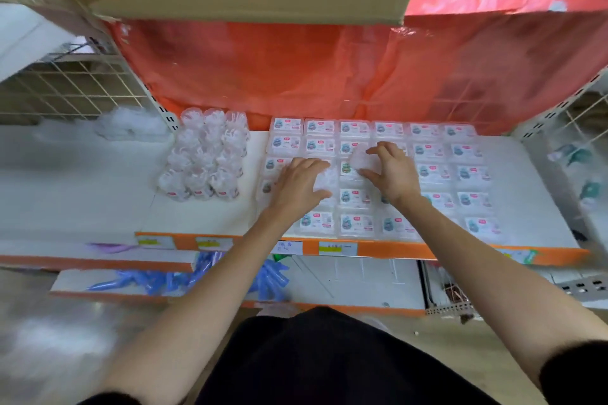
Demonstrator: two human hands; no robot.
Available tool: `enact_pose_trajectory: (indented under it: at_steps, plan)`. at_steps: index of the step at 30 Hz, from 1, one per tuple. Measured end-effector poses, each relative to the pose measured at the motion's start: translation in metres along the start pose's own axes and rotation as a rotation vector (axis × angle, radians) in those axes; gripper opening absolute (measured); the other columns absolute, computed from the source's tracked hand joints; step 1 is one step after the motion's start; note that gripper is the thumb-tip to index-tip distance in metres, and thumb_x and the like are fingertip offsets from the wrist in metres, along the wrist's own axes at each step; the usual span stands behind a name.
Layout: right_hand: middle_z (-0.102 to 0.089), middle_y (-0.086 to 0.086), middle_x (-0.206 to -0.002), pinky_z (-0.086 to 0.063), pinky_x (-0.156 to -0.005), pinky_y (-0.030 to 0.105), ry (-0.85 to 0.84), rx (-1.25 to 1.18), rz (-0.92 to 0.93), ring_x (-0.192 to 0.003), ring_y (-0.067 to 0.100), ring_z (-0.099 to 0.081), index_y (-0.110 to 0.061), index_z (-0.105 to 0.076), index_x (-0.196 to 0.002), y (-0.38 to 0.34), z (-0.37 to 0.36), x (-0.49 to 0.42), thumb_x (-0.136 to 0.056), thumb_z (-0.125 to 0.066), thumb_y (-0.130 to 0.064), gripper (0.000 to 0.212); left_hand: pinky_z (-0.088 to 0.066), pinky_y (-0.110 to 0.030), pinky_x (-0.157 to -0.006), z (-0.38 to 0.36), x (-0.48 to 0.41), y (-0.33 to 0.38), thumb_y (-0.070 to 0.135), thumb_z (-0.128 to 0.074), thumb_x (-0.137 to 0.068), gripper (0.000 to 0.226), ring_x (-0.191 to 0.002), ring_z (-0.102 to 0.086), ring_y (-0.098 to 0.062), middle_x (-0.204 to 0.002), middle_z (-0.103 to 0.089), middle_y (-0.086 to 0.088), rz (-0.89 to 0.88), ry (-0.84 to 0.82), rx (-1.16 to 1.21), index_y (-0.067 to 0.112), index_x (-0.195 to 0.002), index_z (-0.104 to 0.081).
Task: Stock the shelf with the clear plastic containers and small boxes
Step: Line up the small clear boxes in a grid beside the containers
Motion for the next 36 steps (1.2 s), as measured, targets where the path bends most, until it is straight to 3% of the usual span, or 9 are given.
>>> enact_pose_trajectory:
  at_steps: [5, 7, 10, 13, 19, 22, 25, 29, 36]
  plan:
    - [-0.04, 0.011, -0.152, -0.031, -0.11, 0.042, 0.063, -0.107, -0.027, -0.135, 0.036, -0.039, -0.02, -0.061, -0.125, 0.008, 0.002, 0.009, -0.09, -0.065, -0.048, 0.045, -0.027, -0.033, -0.105, 0.0, 0.007, 0.003, 0.033, -0.076, -0.081, 0.06, -0.127, -0.042, -0.021, -0.136, -0.056, 0.003, 0.055, 0.076, 0.042, 0.023, -0.135, -0.054]
    - [-0.049, 0.008, -0.142, -0.033, -0.109, 0.041, 0.171, -0.232, -0.045, -0.13, 0.028, -0.044, -0.02, -0.064, -0.118, 0.0, 0.011, 0.018, -0.091, -0.06, -0.052, 0.042, -0.027, -0.032, -0.103, 0.001, 0.01, 0.005, 0.033, -0.077, -0.079, 0.06, -0.125, -0.043, -0.021, -0.134, -0.057, 0.004, 0.054, 0.104, 0.06, 0.024, -0.135, -0.055]
    - [-0.065, 0.001, -0.105, -0.05, -0.081, 0.026, 0.258, -0.57, -0.134, -0.094, 0.009, -0.06, -0.017, -0.066, -0.106, -0.021, 0.02, 0.039, -0.09, -0.066, -0.046, 0.033, -0.029, -0.029, -0.097, -0.001, 0.014, 0.014, 0.034, -0.078, -0.077, 0.059, -0.122, -0.044, -0.02, -0.13, -0.059, 0.005, 0.028, 0.138, 0.072, 0.024, -0.132, -0.057]
    - [-0.067, -0.006, -0.081, -0.043, -0.062, 0.01, 0.176, -0.728, -0.248, -0.071, -0.002, -0.062, -0.02, -0.064, -0.104, -0.038, 0.003, 0.054, -0.088, -0.071, -0.041, 0.027, -0.034, -0.033, -0.097, -0.003, 0.015, 0.02, 0.034, -0.078, -0.077, 0.056, -0.12, -0.047, -0.021, -0.127, -0.061, 0.004, -0.011, 0.176, 0.078, 0.022, -0.128, -0.059]
    - [-0.066, 0.004, -0.086, -0.049, -0.065, 0.018, 0.07, -0.983, -0.479, -0.077, 0.015, -0.063, -0.011, -0.061, -0.119, -0.036, -0.031, 0.062, -0.089, -0.072, -0.029, 0.037, -0.039, -0.04, -0.099, 0.003, 0.021, 0.024, 0.03, -0.08, -0.074, 0.054, -0.118, -0.049, -0.022, -0.124, -0.063, 0.004, -0.051, 0.267, 0.124, 0.02, -0.124, -0.063]
    - [-0.062, 0.004, -0.083, -0.05, -0.059, 0.015, 0.04, -1.141, -0.493, -0.075, 0.017, -0.063, -0.011, -0.061, -0.119, -0.037, -0.031, 0.062, -0.09, -0.071, -0.02, 0.032, -0.033, -0.034, -0.11, 0.004, 0.021, 0.017, 0.031, -0.079, -0.078, 0.063, -0.131, -0.04, -0.016, -0.143, -0.049, 0.003, -0.028, 0.186, 0.251, 0.02, -0.135, -0.054]
    - [-0.06, -0.001, -0.079, -0.049, -0.061, 0.015, 0.062, -1.165, -0.471, -0.067, 0.008, -0.061, -0.014, -0.061, -0.115, -0.032, -0.027, 0.066, -0.09, -0.072, -0.015, 0.028, -0.038, -0.021, -0.1, 0.013, 0.024, -0.009, 0.036, -0.072, -0.086, 0.061, -0.123, -0.046, -0.008, -0.143, -0.043, 0.004, 0.197, 0.119, 0.53, 0.019, -0.138, -0.047]
    - [-0.068, -0.001, -0.09, -0.053, -0.071, 0.019, 0.058, -1.198, -0.389, -0.081, 0.008, -0.066, -0.02, -0.066, -0.104, -0.034, -0.025, 0.079, -0.087, -0.072, -0.006, 0.023, -0.052, -0.028, -0.071, 0.005, 0.039, -0.041, 0.045, -0.048, -0.099, 0.043, -0.083, -0.064, -0.014, -0.107, -0.067, -0.002, 0.614, 0.003, 0.832, 0.011, -0.122, -0.058]
    - [-0.07, 0.002, -0.114, -0.047, -0.1, 0.028, 0.028, -1.171, -0.11, -0.114, 0.015, -0.063, -0.018, -0.067, -0.101, -0.051, -0.014, 0.086, -0.081, -0.073, 0.007, 0.033, -0.057, -0.034, -0.07, -0.015, 0.05, -0.026, 0.058, -0.042, -0.097, 0.043, -0.083, -0.068, -0.021, -0.103, -0.065, -0.007, 0.807, -0.093, 1.057, 0.018, -0.097, -0.057]
Point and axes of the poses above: each hand's wrist, its own x-axis away from the middle knuckle, its own z-axis out of the back of the hand, y = z × x, the point moved 8 cm from there along -x, towards the middle knuckle
